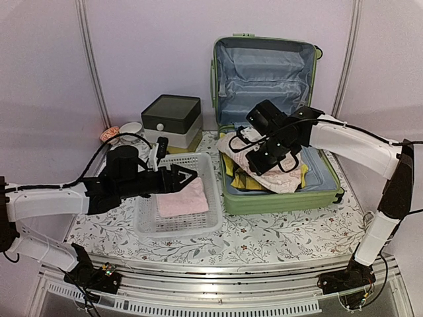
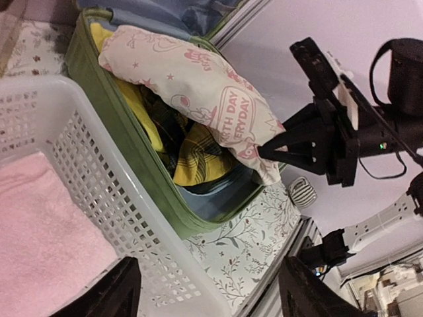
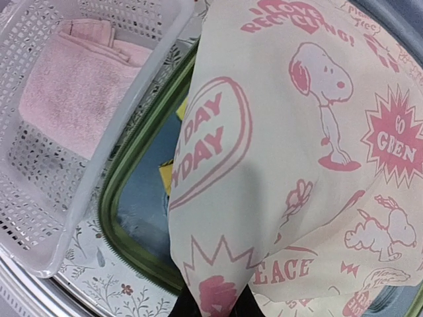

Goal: Open, take out, and arrange the luggage
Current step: Pass from the right arm to the left

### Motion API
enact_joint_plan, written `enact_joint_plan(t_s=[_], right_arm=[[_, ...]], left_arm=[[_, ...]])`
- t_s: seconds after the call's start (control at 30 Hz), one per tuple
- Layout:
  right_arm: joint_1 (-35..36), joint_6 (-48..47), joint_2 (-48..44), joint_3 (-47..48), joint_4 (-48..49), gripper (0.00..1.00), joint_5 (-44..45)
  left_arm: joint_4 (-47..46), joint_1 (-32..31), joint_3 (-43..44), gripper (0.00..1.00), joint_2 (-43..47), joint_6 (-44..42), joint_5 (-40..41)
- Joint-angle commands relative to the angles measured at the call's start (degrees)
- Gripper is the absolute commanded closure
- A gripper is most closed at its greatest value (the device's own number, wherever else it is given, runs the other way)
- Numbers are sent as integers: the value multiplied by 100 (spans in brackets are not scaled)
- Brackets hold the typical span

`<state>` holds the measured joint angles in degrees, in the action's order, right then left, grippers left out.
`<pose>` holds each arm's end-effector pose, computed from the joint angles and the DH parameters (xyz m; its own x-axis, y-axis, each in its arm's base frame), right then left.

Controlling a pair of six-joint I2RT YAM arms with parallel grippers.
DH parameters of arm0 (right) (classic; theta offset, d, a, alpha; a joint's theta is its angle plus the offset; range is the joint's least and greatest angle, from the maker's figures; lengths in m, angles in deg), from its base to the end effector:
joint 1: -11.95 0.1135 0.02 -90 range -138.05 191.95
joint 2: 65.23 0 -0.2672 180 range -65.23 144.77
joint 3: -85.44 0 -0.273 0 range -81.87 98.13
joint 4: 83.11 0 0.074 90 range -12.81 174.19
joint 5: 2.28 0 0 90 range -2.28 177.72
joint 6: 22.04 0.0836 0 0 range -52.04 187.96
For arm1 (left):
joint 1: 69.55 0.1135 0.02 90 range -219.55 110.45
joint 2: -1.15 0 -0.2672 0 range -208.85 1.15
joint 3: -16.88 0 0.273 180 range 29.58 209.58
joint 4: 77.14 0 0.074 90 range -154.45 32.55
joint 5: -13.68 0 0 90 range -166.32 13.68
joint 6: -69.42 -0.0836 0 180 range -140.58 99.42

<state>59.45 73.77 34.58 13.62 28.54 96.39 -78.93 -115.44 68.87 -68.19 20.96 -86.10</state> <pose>0.2890 0.2967 0.2809 -0.6506 -0.5619 -0.5109 -0.6152 0.7844 -0.0792 0.2243 -0.2518 0.2402 -0.6845 -0.2328 -0.6908 0.4910 0.5532 -0.6729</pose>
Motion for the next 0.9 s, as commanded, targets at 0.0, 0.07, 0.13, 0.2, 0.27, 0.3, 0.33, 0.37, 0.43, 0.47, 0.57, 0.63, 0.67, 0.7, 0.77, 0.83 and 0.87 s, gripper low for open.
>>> enact_joint_plan(t_s=[0.0,0.07,0.13,0.2,0.27,0.3,0.33,0.37,0.43,0.47,0.57,0.63,0.67,0.7,0.77,0.83,0.87], right_arm=[[237,209,-144,116,216,97,-1054],[271,268,-129,103,367,97,-1271],[285,317,-102,102,491,97,-1368],[298,386,-78,102,572,97,-1392],[305,418,-65,81,634,97,-1446],[304,437,-59,64,667,97,-1481],[313,445,-59,47,695,97,-1518],[316,447,-64,29,711,97,-1544],[329,476,-83,-14,759,97,-1603],[337,482,-100,-39,785,97,-1631],[384,500,-140,-142,854,97,-1700],[411,517,-159,-209,879,97,-1745],[431,522,-163,-233,889,97,-1747],[449,533,-164,-252,890,97,-1753],[490,556,-174,-305,898,97,-1755],[517,577,-178,-347,924,97,-1774],[529,587,-185,-366,937,97,-1790]], left_arm=[[-689,45,246,21,-457,832,-336],[-672,45,438,16,-749,1137,-326],[-740,52,601,15,-1046,1500,-329],[-1060,40,674,14,-1359,1891,-371],[-1480,29,712,6,-1622,2243,-407],[-1682,33,757,2,-1758,2424,-422],[-1852,25,820,2,-1893,2523,-442],[-1969,22,911,2,-2045,2613,-475],[-2013,20,1112,2,-2315,2753,-448],[-2044,20,1191,2,-2442,2815,-431],[-2264,31,1346,2,-2748,2968,-355],[-2397,43,1443,2,-2898,3046,-345],[-2491,61,1488,2,-2968,3077,-362],[-2584,81,1520,2,-3032,3125,-389],[-2773,121,1559,2,-3155,3272,-457],[-2916,164,1579,2,-3247,3390,-501],[-2920,175,1589,2,-3270,3420,-506]])
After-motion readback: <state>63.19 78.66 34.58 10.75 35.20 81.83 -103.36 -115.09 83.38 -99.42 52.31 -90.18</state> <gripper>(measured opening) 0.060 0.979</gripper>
